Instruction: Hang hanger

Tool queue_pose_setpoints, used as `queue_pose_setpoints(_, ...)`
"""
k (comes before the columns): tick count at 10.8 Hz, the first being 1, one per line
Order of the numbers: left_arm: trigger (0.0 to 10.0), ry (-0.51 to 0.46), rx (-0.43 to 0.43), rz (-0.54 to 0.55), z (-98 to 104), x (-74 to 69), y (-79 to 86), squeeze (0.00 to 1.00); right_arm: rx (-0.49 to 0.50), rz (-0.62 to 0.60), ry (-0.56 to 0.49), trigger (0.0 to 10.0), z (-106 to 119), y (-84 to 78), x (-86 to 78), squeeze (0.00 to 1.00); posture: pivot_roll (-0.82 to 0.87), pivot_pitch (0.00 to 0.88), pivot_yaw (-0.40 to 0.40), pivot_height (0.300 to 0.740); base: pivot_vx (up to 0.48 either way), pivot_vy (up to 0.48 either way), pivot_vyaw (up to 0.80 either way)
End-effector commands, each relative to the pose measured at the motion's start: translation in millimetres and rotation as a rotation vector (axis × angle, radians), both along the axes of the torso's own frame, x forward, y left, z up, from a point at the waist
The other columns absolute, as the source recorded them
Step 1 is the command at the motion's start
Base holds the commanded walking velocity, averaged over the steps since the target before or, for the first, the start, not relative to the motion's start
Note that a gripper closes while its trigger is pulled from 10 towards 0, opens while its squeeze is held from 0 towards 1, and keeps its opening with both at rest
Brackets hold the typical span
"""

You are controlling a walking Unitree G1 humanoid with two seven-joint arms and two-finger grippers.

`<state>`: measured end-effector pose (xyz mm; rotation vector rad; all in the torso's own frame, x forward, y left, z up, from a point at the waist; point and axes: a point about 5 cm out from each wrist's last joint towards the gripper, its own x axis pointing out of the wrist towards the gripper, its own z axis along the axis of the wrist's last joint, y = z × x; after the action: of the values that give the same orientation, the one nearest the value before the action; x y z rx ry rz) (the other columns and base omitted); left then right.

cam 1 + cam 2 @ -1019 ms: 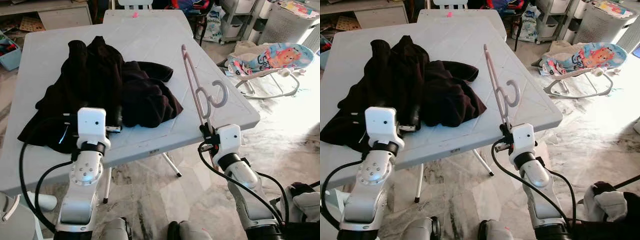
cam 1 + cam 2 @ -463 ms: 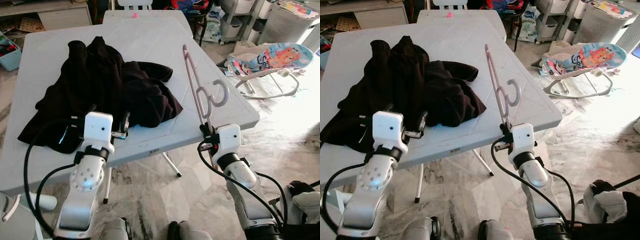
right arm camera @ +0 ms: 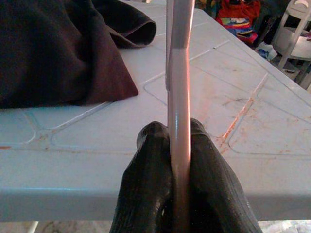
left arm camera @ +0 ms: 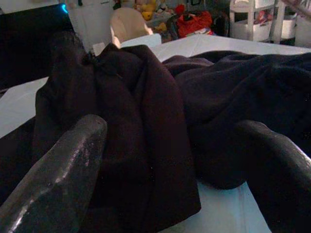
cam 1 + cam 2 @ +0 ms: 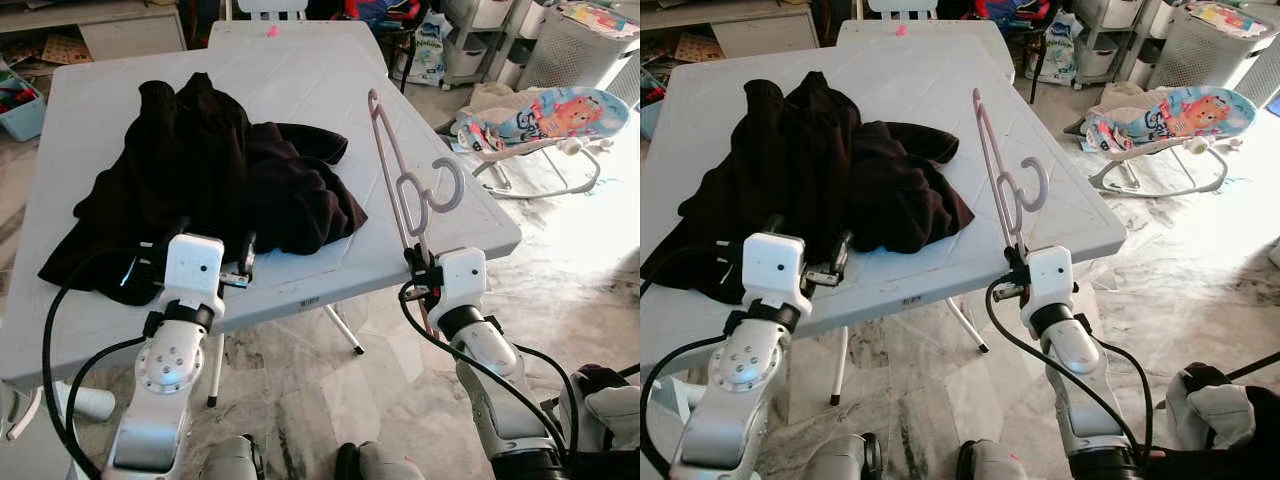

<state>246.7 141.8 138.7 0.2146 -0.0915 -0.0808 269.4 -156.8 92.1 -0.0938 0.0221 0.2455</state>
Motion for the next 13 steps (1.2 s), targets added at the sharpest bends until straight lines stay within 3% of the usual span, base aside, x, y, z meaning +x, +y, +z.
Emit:
queue_pose_setpoints(1,10.0,-0.005,0.007,-0.010,0.5,0.3,-2.7,0.00,-0.003,-0.006,0.019,10.0,-3.0,-0.7,0.3,0.00,-0.03,0.077,-0.015,0.740,0.000,0.000,0.00)
queue_pose_setpoints(13,10.0,-0.019,0.001,-0.020,3.4,2.4,-6.4,0.00,-0.009,-0.006,0.014,10.0,-1.2,-2.7,0.6,0.00,-0.03,0.081,-0.016,0.740,0.000,0.000,0.00)
